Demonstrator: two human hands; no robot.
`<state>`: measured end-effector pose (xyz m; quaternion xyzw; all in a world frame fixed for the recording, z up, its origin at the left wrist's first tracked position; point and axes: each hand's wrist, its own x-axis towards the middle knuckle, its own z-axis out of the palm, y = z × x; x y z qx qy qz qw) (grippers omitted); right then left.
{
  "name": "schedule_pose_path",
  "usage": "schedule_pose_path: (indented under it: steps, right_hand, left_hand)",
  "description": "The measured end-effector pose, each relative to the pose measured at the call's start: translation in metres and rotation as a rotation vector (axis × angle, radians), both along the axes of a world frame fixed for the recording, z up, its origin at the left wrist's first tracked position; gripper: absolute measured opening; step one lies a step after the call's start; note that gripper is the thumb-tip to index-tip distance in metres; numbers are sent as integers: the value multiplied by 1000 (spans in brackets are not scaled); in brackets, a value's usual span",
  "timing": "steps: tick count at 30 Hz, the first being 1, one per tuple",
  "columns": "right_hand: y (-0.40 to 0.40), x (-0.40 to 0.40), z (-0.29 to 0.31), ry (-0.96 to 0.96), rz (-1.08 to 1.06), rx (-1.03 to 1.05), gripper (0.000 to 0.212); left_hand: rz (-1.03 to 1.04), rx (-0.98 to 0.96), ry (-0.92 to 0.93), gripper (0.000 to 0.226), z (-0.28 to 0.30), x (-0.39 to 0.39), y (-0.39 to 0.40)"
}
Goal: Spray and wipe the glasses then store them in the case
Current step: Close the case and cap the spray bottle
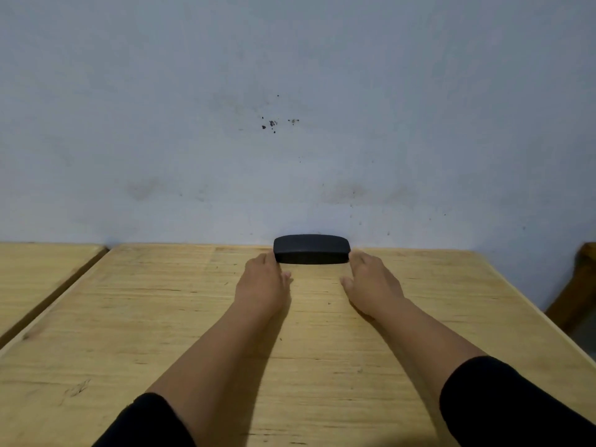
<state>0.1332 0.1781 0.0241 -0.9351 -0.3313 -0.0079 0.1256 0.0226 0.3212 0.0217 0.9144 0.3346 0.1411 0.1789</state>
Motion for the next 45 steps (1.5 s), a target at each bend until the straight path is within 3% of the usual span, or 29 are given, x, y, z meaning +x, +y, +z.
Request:
schedule_pose_path:
  steps: [6, 15, 23, 29, 36, 45]
  right_hand:
    - [-28, -42, 12, -148, 38, -67, 55]
    - [-91, -85, 61, -259, 63, 35, 51]
    - [-177, -101, 124, -375, -36, 109, 51]
    - [-250, -110, 136, -388, -142, 146, 54]
    - [-318, -120, 91, -361, -254, 316, 52]
    - [-329, -130, 10, -270, -302, 538, 57]
  left_hand:
    - [-61, 314, 110, 45, 15, -35, -26]
    - [-130, 431, -28, 47, 64, -74, -76]
    - [-242, 390, -242, 47, 119, -87, -150]
    - [-389, 357, -313, 49, 113, -77, -210]
    - [-543, 232, -319, 50, 66, -59, -269]
    - [-618, 11, -123, 49, -1, -37, -302]
